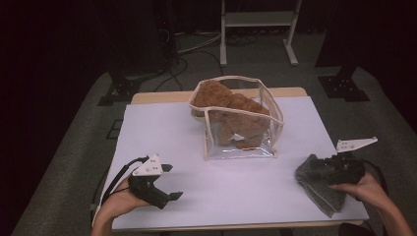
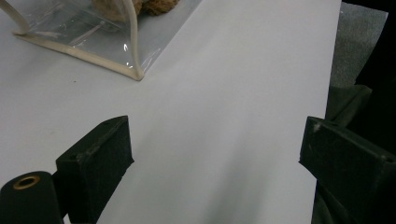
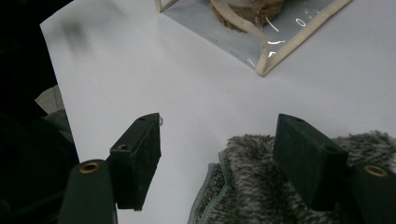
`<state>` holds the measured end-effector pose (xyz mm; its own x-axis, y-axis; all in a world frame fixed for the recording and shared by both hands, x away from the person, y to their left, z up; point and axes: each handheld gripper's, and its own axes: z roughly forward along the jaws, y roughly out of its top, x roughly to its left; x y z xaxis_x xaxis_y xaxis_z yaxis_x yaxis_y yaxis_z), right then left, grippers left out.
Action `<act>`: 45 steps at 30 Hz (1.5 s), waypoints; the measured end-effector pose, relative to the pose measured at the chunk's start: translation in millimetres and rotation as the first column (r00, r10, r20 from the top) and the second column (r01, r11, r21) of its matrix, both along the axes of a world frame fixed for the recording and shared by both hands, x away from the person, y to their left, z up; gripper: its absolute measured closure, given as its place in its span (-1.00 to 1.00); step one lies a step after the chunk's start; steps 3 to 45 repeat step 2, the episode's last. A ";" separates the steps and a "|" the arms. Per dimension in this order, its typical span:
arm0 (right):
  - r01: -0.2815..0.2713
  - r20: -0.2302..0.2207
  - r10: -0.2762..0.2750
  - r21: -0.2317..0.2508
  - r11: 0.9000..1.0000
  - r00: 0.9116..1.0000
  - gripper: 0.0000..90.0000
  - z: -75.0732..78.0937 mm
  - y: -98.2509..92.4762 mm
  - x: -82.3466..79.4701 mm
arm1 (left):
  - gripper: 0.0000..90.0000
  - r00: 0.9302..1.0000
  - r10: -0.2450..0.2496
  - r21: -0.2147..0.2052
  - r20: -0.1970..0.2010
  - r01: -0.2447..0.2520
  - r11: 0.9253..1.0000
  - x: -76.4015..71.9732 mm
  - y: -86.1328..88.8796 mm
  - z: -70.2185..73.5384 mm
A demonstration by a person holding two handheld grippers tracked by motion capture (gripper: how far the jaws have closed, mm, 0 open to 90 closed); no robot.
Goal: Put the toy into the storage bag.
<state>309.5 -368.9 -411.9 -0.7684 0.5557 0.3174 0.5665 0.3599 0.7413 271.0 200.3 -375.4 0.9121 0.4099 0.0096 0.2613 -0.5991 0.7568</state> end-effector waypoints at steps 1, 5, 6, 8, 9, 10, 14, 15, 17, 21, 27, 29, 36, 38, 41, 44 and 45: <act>0.001 -0.001 -0.001 0.001 1.000 1.000 -0.31 -0.3 0.4 -1.3 | -0.82 1.000 0.000 0.001 0.001 0.000 1.000 0.0 -0.2 0.1; -0.001 0.002 0.001 0.000 1.000 1.000 -0.31 -0.4 0.5 -2.1 | -0.82 1.000 0.000 0.002 0.001 0.000 1.000 0.0 -0.2 0.2; -0.001 0.002 0.001 0.000 1.000 1.000 -0.31 -0.4 0.5 -2.1 | -0.82 1.000 0.000 0.002 0.001 0.000 1.000 0.0 -0.2 0.2; -0.001 0.002 0.001 0.000 1.000 1.000 -0.31 -0.4 0.5 -2.1 | -0.82 1.000 0.000 0.002 0.001 0.000 1.000 0.0 -0.2 0.2; -0.001 0.002 0.001 0.000 1.000 1.000 -0.31 -0.4 0.5 -2.1 | -0.82 1.000 0.000 0.002 0.001 0.000 1.000 0.0 -0.2 0.2; -0.001 0.002 0.001 0.000 1.000 1.000 -0.31 -0.4 0.5 -2.1 | -0.82 1.000 0.000 0.002 0.001 0.000 1.000 0.0 -0.2 0.2; -0.001 0.002 0.001 0.000 1.000 1.000 -0.31 -0.4 0.5 -2.1 | -0.82 1.000 0.000 0.002 0.001 0.000 1.000 0.0 -0.2 0.2; -0.001 0.002 0.001 0.000 1.000 1.000 -0.31 -0.4 0.5 -2.1 | -0.82 1.000 0.000 0.002 0.001 0.000 1.000 0.0 -0.2 0.2; -0.001 0.002 0.001 0.000 1.000 1.000 -0.31 -0.4 0.5 -2.1 | -0.82 1.000 0.000 0.002 0.001 0.000 1.000 0.0 -0.2 0.2; -0.001 0.002 0.001 0.000 1.000 1.000 -0.31 -0.4 0.5 -2.1 | -0.82 1.000 0.000 0.002 0.001 0.000 1.000 0.0 -0.2 0.2; -0.001 0.002 0.001 0.000 1.000 1.000 -0.31 -0.4 0.5 -2.1 | -0.82 1.000 0.000 0.002 0.001 0.000 1.000 0.0 -0.2 0.2; -0.001 0.002 0.001 0.000 1.000 1.000 -0.31 -0.4 0.5 -2.1 | -0.82 1.000 0.000 0.002 0.001 0.000 1.000 0.0 -0.2 0.2; -0.001 0.002 0.001 0.000 1.000 1.000 -0.31 -0.4 0.5 -2.1 | -0.82 1.000 0.000 0.002 0.001 0.000 1.000 0.0 -0.2 0.2; -0.001 0.002 0.001 0.000 1.000 1.000 -0.31 -0.4 0.5 -2.1 | -0.82 1.000 0.000 0.002 0.001 0.000 1.000 0.0 -0.2 0.2; -0.001 0.002 0.001 0.000 1.000 1.000 -0.31 -0.4 0.5 -2.1 | -0.82 1.000 0.000 0.002 0.001 0.000 1.000 0.0 -0.2 0.2; -0.001 0.002 0.001 0.000 1.000 1.000 -0.31 -0.4 0.5 -2.1 | -0.82 1.000 0.000 0.002 0.001 0.000 1.000 0.0 -0.2 0.2; -0.001 0.002 0.001 0.000 1.000 1.000 -0.31 -0.4 0.5 -2.1 | -0.82 1.000 0.000 0.002 0.001 0.000 1.000 0.0 -0.2 0.2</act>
